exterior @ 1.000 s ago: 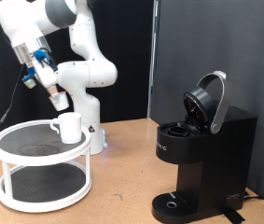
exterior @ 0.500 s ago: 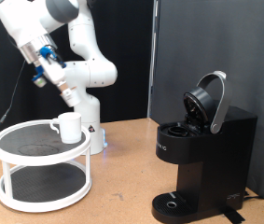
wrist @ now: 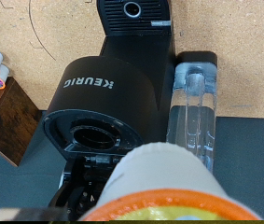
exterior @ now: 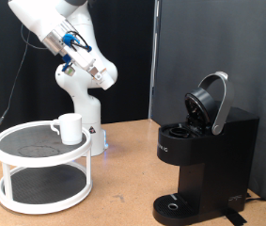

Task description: Make a cup of coffee with the keurig machine

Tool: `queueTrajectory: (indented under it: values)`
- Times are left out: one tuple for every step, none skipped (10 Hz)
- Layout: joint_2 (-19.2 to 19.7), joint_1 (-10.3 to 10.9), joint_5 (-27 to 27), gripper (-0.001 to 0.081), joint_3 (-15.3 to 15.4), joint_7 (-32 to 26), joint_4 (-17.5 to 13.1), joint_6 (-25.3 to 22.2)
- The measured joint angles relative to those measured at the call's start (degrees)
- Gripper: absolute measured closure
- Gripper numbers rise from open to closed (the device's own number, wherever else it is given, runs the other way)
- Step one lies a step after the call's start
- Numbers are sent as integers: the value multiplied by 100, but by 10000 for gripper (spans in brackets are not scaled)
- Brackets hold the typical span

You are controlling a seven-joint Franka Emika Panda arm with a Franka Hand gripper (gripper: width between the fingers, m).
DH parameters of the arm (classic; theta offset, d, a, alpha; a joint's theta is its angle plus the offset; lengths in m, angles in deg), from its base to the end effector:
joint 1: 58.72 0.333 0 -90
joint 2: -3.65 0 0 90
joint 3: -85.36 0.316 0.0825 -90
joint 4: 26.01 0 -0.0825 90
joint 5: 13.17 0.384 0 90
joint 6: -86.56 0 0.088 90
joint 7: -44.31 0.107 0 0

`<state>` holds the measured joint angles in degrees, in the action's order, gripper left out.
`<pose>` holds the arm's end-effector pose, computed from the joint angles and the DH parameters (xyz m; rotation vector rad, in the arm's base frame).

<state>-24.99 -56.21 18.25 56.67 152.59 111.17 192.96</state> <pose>0.3764 -0.1561 0.4904 -0.8391 2.4103 0.7875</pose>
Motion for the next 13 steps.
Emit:
queueTrajectory:
  values:
    - [1,0,57,435,-15,-7,2,0]
    - [5,23,293,435,-22,-8,-7,13]
    - [31,107,545,435,-3,-1,-53,14]
    - [89,214,696,435,55,88,-133,12]
    - [172,296,717,435,148,237,-242,-52]
    - [263,379,724,435,252,387,-352,-96]
    - [352,464,765,435,358,515,-449,-102]
    - [431,537,850,435,463,627,-530,-66]
    - [517,594,947,435,568,713,-600,28]
    - [603,644,1030,435,669,806,-674,132]
    - [710,700,1126,435,762,865,-762,265]
    - [839,743,1189,435,849,908,-866,373]
    - [970,780,1198,435,921,949,-969,459]
